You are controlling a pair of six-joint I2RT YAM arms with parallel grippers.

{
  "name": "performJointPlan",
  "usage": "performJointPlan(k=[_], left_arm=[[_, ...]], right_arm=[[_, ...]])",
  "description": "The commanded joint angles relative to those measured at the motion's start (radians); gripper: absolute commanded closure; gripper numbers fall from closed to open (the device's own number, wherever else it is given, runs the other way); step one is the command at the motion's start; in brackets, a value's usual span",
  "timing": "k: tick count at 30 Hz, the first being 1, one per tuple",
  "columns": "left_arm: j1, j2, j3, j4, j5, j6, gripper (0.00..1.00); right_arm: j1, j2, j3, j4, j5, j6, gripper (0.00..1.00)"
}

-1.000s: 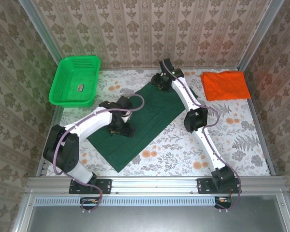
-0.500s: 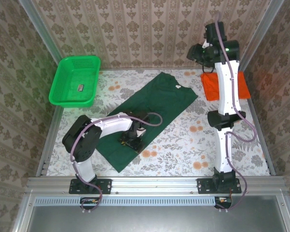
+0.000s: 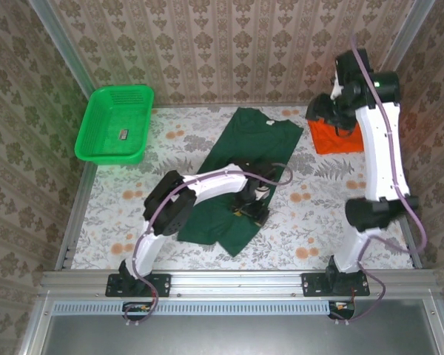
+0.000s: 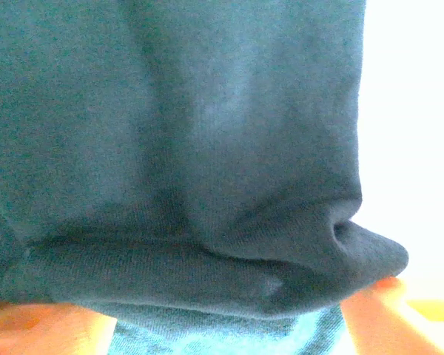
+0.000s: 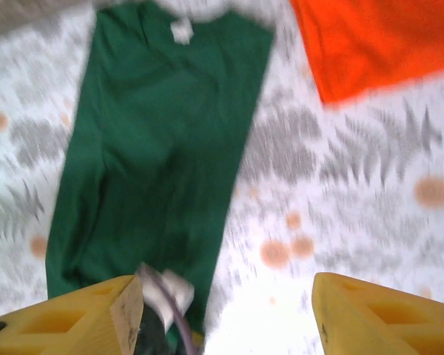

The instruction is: Fold and stack the t-shirts

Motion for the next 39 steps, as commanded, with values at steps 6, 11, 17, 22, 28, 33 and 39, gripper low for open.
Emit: performJointPlan(k=[6, 11, 17, 22, 28, 33, 39], left_arm=[[-0.068, 0.158, 0.168, 0.113, 0.158, -0.359, 0.19], [-0.085, 0.145, 0.195, 0.176, 0.200, -0.472, 0.17], [-0.020, 0.011, 0.208, 0.138, 0.208, -0.443, 0.09], [0.116, -0.175, 0.155, 0.180, 0.277, -0.358, 0.06], [0.338, -0.162, 0.208, 0.121, 0.254, -0.149, 0.21], [0.434, -0.004, 0.332, 0.157, 0.227, -0.090, 0.39], [0.450, 0.365, 0.775, 0.171, 0.270, -0.131, 0.42]], right_arm=[[-0.029, -0.544, -0.868, 0.300, -0.245, 0.119, 0.40], [0.006, -0.699, -1.127, 0.358, -0.218, 0.123, 0.40], [-0.009, -0.765, -1.326, 0.481, -0.224, 0.170, 0.39], [-0.009, -0.727, -1.428, 0.647, -0.269, 0.236, 0.32], [0.016, -0.655, -1.517, 0.933, -0.208, 0.397, 0.39], [0.038, -0.454, -1.459, 1.097, -0.165, 0.474, 0.51], [0.036, -0.129, -1.181, 1.103, -0.115, 0.377, 0.57]])
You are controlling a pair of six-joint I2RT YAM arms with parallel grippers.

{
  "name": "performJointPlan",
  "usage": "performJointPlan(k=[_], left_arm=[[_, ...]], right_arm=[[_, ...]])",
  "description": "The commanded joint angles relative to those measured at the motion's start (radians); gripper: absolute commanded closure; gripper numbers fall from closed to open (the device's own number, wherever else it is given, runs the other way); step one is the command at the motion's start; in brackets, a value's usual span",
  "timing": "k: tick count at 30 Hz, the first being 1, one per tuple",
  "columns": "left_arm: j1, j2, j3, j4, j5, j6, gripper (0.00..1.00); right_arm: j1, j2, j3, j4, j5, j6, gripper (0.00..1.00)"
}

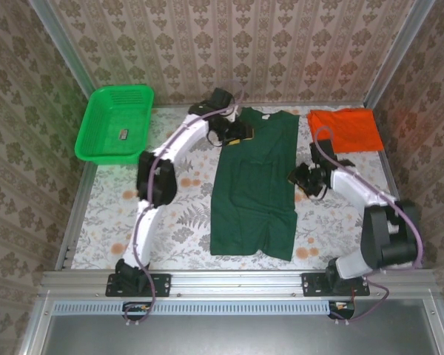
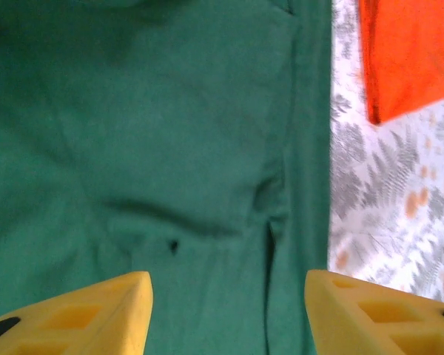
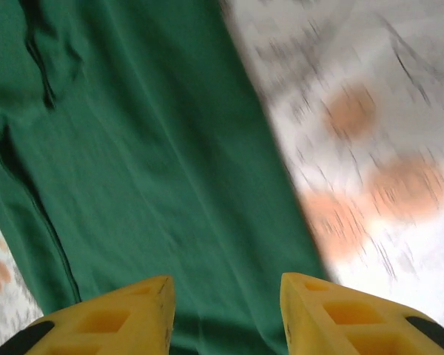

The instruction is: Fold and stack the t-shirts

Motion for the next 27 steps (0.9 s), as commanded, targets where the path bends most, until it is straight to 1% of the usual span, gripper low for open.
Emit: performJointPlan(k=[1, 3, 5, 7, 8, 10, 13, 18, 20, 22, 23, 25, 27], left_arm=[[-0.003, 0.168, 0.228, 0.016, 0.050, -0.032, 0.42], [0.001, 0.240, 0.288, 0.089, 0.048, -0.087, 0.42], [0.010, 0.288, 0.299, 0.174, 0.021, -0.126, 0.42], [0.025, 0.326, 0.301, 0.203, -0.004, -0.177, 0.44], [0.032, 0.343, 0.302, 0.215, 0.003, -0.200, 0.45], [0.043, 0.361, 0.305, 0.192, -0.019, -0.213, 0.46], [0.064, 0.355, 0.280, 0.113, -0.101, -0.214, 0.46], [0.100, 0.278, 0.144, 0.078, -0.177, -0.209, 0.46], [0.138, 0.243, 0.086, 0.077, -0.216, -0.206, 0.45], [0.156, 0.227, 0.065, 0.088, -0.219, -0.198, 0.44], [0.166, 0.230, 0.083, 0.080, -0.210, -0.189, 0.44], [0.182, 0.249, 0.138, 0.052, -0.179, -0.169, 0.41], [0.193, 0.260, 0.197, 0.037, -0.135, -0.153, 0.37]], right_arm=[[0.001, 0.139, 0.176, 0.062, 0.052, -0.047, 0.57], [0.001, 0.229, 0.263, 0.074, 0.056, -0.077, 0.57], [-0.007, 0.343, 0.355, 0.077, 0.072, -0.081, 0.58], [-0.010, 0.435, 0.432, 0.072, 0.062, -0.073, 0.60], [-0.009, 0.479, 0.473, 0.065, 0.052, -0.074, 0.60], [-0.009, 0.555, 0.549, 0.039, 0.046, -0.086, 0.61], [0.003, 0.672, 0.680, -0.021, 0.032, -0.119, 0.62], [0.059, 0.853, 0.905, -0.129, -0.029, -0.154, 0.61], [0.092, 0.920, 1.002, -0.151, -0.066, -0.157, 0.58], [0.121, 0.987, 1.122, -0.212, -0.072, -0.163, 0.58], [0.134, 1.012, 1.182, -0.243, -0.065, -0.166, 0.56], [0.142, 1.023, 1.237, -0.257, -0.060, -0.153, 0.53], [0.142, 0.998, 1.249, -0.249, -0.067, -0.141, 0.50]])
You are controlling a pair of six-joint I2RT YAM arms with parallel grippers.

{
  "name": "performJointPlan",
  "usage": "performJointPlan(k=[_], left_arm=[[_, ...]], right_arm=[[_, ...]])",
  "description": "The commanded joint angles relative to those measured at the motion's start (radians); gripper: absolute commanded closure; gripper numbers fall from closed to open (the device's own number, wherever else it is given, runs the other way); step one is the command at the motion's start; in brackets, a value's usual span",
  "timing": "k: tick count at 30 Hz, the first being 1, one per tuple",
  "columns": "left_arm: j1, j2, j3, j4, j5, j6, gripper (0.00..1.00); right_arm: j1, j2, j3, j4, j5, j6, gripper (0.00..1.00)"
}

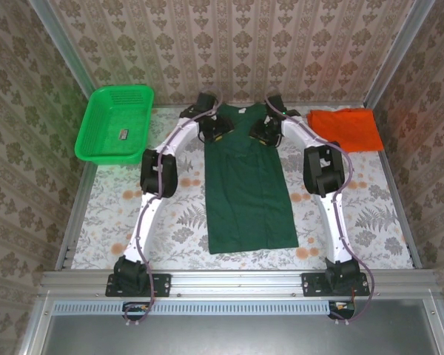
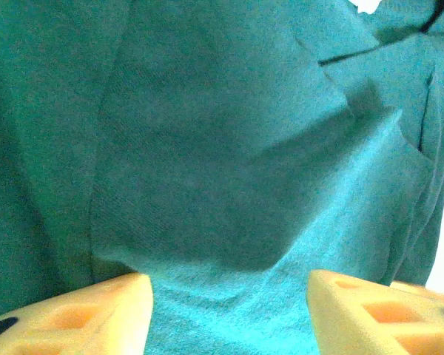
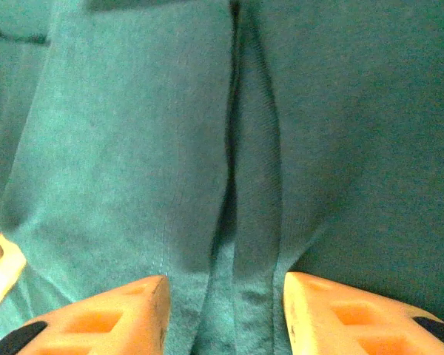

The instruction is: Fold and stack the t-shirts

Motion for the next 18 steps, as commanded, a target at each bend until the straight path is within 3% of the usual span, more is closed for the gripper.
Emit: performJointPlan(k=[1, 6, 10, 14, 18], left_arm=[[0.035, 0.030, 0.070, -0.092, 0.007, 0.045, 0.33], [0.032, -0.053, 0.087, -0.096, 0.054, 0.075, 0.14], [0.016, -0.224, -0.035, -0.099, 0.032, 0.117, 0.07], [0.005, -0.497, -0.406, -0.010, 0.028, 0.113, 0.09], [-0.013, -0.757, -0.816, 0.060, 0.106, 0.119, 0.20]], right_arm=[[0.006, -0.012, 0.040, -0.106, -0.026, -0.014, 0.48], [-0.022, -0.163, -0.018, -0.125, 0.002, -0.092, 0.36], [-0.084, -0.394, -0.251, -0.044, 0.012, -0.131, 0.29], [-0.170, -0.655, -0.528, 0.016, -0.014, -0.124, 0.26], [-0.218, -0.907, -0.845, -0.010, -0.046, -0.154, 0.27]])
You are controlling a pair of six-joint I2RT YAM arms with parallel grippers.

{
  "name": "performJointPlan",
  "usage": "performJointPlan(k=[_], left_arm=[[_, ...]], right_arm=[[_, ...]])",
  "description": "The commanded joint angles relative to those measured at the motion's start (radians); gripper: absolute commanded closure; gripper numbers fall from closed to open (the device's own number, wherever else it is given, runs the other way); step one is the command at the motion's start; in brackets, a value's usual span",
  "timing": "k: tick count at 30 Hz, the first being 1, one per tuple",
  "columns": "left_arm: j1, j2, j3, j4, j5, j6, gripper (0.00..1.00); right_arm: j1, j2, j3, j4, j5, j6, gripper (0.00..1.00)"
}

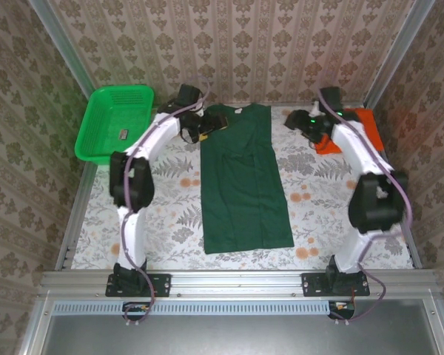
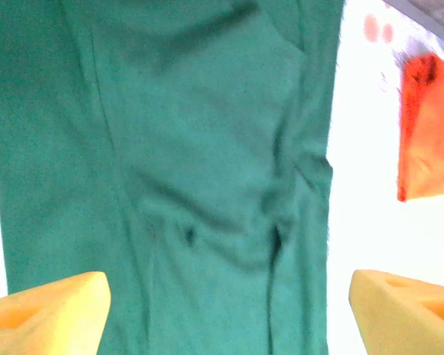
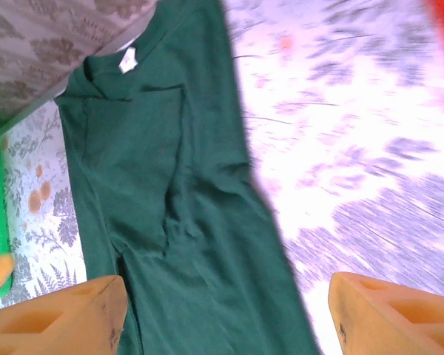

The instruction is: Fold and stack the t-shirts

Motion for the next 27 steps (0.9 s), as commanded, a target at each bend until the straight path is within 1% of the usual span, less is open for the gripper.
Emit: performJointPlan(k=[1, 4, 5, 7, 9, 10, 11, 12, 13, 15, 16, 21, 23, 26, 27], left_arm=[[-0.018, -0.182, -0.270, 0.029, 0.079, 0.047, 0.26], [-0.045, -0.332, -0.539, -0.012, 0.138, 0.088, 0.36], [-0.089, -0.381, -0.623, -0.026, 0.155, 0.101, 0.38], [-0.127, -0.469, -0.781, -0.047, 0.184, 0.105, 0.43], [-0.165, -0.554, -0.915, -0.057, 0.195, 0.097, 0.46], [-0.181, -0.599, -0.978, -0.058, 0.200, 0.086, 0.46], [-0.197, -0.638, -1.028, -0.061, 0.193, 0.078, 0.46], [-0.208, -0.674, -1.069, -0.062, 0.188, 0.063, 0.46], [-0.216, -0.707, -1.111, -0.054, 0.196, 0.037, 0.46], [-0.236, -0.750, -1.179, -0.007, 0.215, -0.010, 0.46], [-0.249, -0.767, -1.206, 0.017, 0.212, -0.028, 0.46], [-0.268, -0.769, -1.296, 0.132, 0.233, -0.081, 0.45], [-0.272, -0.756, -1.309, 0.152, 0.226, -0.085, 0.45], [-0.273, -0.748, -1.337, 0.214, 0.234, -0.116, 0.45], [-0.275, -0.743, -1.344, 0.236, 0.239, -0.130, 0.47]], right_arm=[[0.007, -0.162, -0.249, -0.063, -0.051, -0.054, 0.28], [0.009, -0.341, -0.515, -0.119, -0.146, -0.047, 0.33], [0.012, -0.395, -0.599, -0.145, -0.183, -0.040, 0.35], [0.030, -0.490, -0.735, -0.189, -0.229, -0.021, 0.40], [0.069, -0.589, -0.845, -0.192, -0.259, 0.035, 0.43], [0.146, -0.636, -0.861, -0.169, -0.255, 0.062, 0.43], [0.222, -0.665, -0.852, -0.172, -0.210, 0.094, 0.43], [0.263, -0.676, -0.849, -0.186, -0.163, 0.125, 0.42], [0.279, -0.676, -0.860, -0.204, -0.135, 0.165, 0.45], [0.279, -0.670, -0.884, -0.259, -0.079, 0.216, 0.47], [0.279, -0.683, -0.914, -0.250, -0.074, 0.245, 0.48], [0.281, -0.887, -1.062, -0.184, -0.024, 0.404, 0.48], [0.281, -0.941, -1.124, -0.118, -0.042, 0.440, 0.49], [0.280, -0.923, -1.178, -0.039, -0.066, 0.457, 0.50], [0.281, -0.908, -1.187, -0.015, -0.077, 0.458, 0.51]])
